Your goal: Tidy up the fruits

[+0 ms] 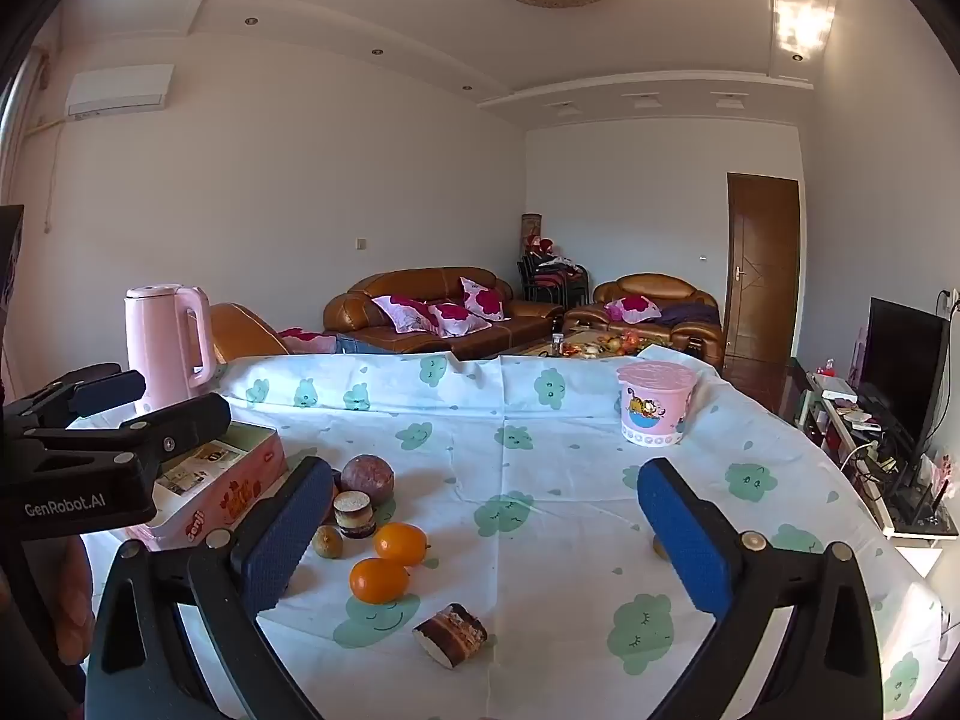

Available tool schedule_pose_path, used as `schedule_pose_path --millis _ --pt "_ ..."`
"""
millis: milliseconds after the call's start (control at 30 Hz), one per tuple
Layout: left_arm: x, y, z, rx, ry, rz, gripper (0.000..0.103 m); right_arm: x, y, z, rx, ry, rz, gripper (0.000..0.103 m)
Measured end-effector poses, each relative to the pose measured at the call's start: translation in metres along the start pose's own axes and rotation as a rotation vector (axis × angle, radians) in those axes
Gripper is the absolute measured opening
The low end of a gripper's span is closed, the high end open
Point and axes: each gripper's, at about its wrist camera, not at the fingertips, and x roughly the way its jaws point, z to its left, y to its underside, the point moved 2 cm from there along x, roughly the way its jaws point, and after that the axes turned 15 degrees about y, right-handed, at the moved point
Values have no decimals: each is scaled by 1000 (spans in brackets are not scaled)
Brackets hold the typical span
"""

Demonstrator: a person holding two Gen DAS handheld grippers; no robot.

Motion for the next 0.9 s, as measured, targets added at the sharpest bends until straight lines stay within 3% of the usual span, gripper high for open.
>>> schedule_pose_path --millis 900 --pt "4 10 0 10 12 11 103 0 3 -2 12 -2 8 102"
